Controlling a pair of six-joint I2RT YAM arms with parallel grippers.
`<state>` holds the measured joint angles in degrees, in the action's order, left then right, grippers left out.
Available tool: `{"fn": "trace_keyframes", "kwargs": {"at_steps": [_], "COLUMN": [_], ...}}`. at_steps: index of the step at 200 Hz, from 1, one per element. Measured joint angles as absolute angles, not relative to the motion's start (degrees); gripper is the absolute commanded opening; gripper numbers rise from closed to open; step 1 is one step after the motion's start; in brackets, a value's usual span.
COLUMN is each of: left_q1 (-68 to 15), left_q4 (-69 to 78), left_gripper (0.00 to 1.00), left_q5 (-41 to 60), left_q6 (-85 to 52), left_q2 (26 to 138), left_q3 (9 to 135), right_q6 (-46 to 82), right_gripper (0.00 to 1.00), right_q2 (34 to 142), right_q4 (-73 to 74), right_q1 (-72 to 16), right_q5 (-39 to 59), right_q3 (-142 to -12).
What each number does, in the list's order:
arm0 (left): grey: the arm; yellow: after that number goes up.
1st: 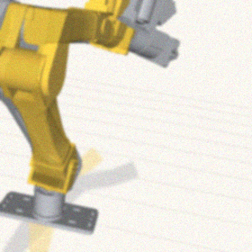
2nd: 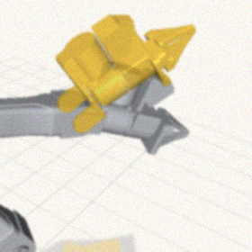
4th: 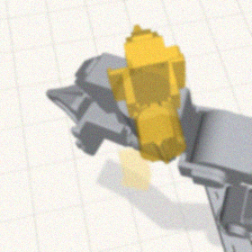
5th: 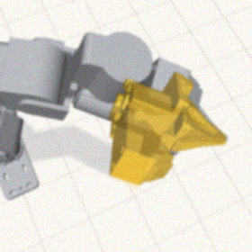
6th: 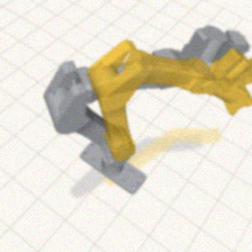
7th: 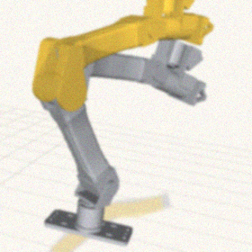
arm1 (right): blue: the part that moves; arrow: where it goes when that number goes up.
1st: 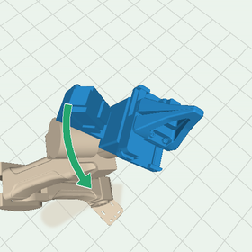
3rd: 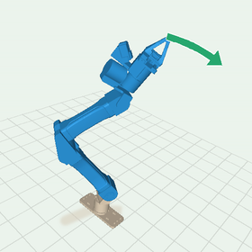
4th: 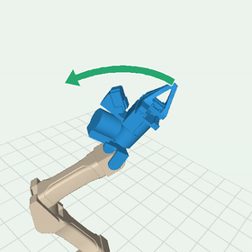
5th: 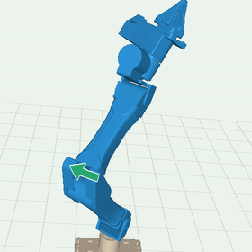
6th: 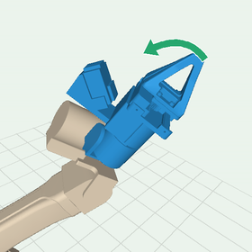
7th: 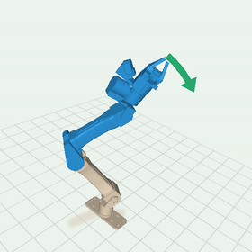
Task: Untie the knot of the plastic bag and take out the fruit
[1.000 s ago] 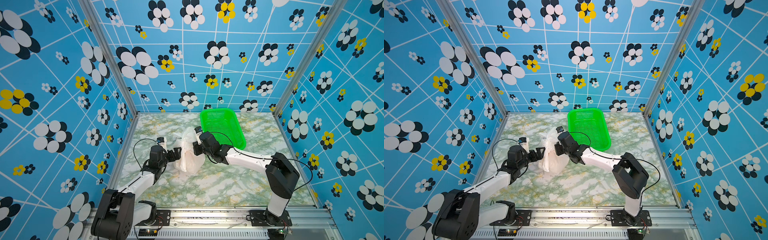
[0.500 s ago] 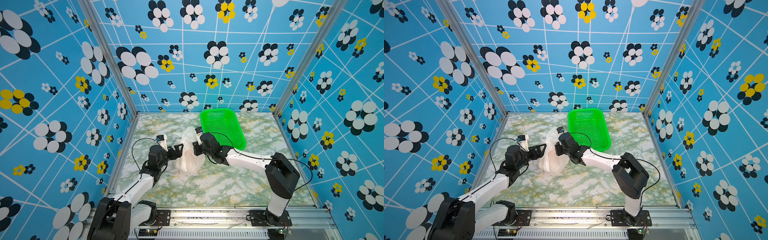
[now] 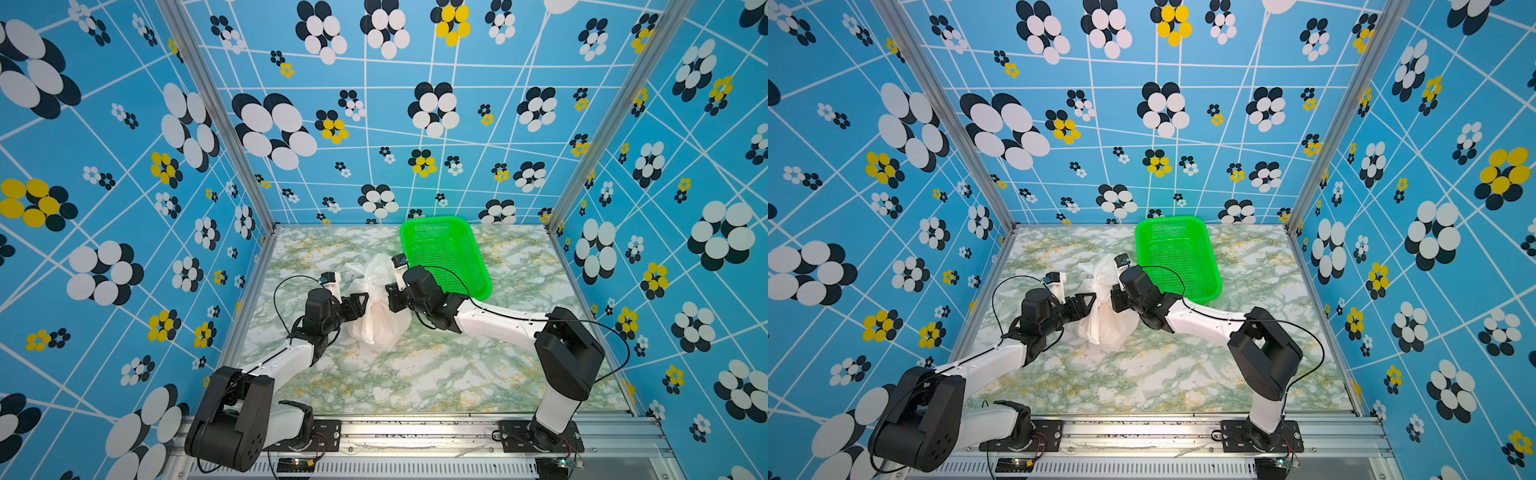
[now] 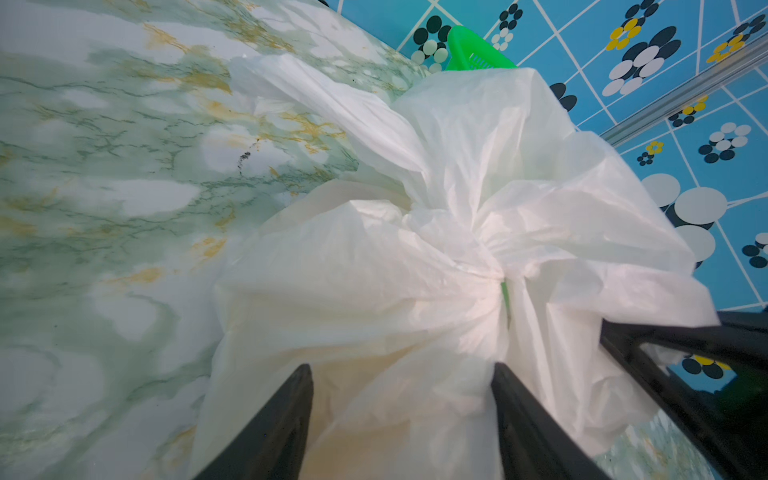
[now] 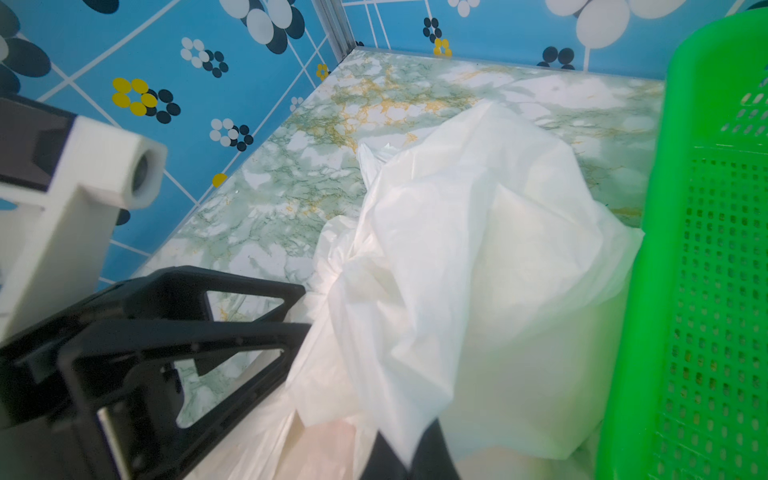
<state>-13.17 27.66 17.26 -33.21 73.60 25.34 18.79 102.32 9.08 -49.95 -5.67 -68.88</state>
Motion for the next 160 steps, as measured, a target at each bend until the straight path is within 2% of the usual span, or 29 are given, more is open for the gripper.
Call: {"fn": "trace_keyframes", "kwargs": {"at_steps": [32,109,160], "left_q1": [-13.26,-12.86,-7.40], "left_q4": [29.17,26.35,22.31], "left_gripper": [0.00,0.00,0.00], "left_q5": [18.46,15.05,14.55], "left_q6": [-34.15,-34.33,-34.33], "left_q2": [73.82,70.28,64.18], "left_q3": [25.69,25.65,24.34], "right_q6": [18.96,20.91,25.28], "right_gripper": [0.00,0.00,0.00], "right_q2": [102.32,102.32,102.24], "right_q4": [9.56,9.65,12.60], "right_q1": [-49.95,-49.93,-47.07], "right_q5": [-5.45,-9.37,-11.75], "right_q3": [-68.88,-68.73,-62.87]}}
